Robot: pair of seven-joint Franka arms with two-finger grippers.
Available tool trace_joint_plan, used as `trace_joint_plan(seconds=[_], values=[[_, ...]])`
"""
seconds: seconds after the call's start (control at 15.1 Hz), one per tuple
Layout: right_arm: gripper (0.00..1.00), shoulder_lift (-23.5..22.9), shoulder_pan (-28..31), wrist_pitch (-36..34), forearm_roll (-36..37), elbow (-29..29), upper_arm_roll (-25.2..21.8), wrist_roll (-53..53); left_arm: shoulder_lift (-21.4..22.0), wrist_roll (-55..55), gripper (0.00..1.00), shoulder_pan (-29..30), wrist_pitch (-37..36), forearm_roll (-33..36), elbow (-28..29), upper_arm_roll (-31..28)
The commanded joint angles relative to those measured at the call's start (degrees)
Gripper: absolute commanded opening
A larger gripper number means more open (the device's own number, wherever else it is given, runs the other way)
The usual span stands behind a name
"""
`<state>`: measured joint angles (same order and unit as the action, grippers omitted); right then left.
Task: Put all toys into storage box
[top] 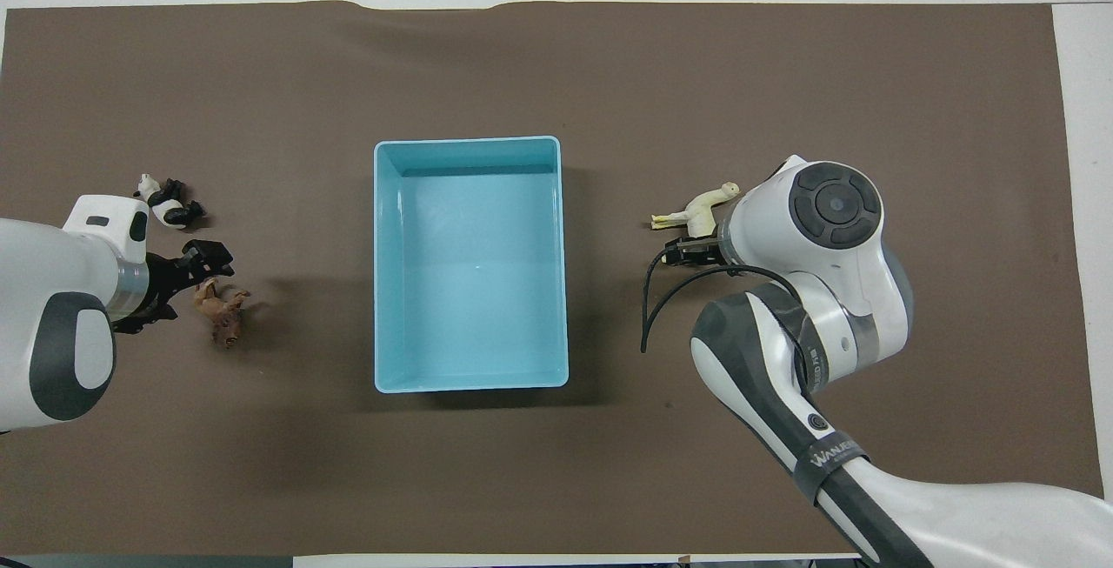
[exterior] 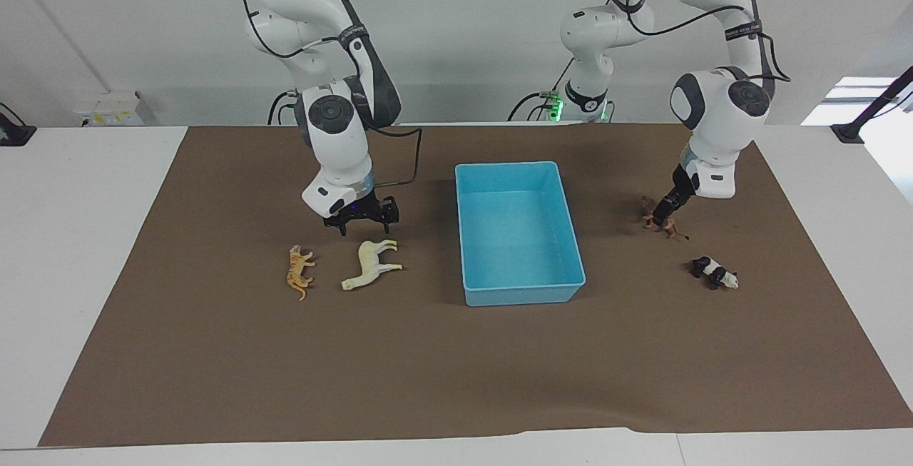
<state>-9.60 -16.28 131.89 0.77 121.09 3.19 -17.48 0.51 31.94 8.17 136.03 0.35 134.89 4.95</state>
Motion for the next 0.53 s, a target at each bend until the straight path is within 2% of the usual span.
trace_joint_plan(seconds=[0.0,0.46], values=[[1.00,-1.2,-0.2,3.4,-0.1,1.3,-0.2,1.4,0.3,1.4,1.00,1.1,5.1,-0.7,3.4,0.2],[1.00,-4.5,0.5,5.9,1.3,-0.3,-0.2,1.3,0.0,1.3,1.00,1.1,10.5,-0.7,7.4,0.2]])
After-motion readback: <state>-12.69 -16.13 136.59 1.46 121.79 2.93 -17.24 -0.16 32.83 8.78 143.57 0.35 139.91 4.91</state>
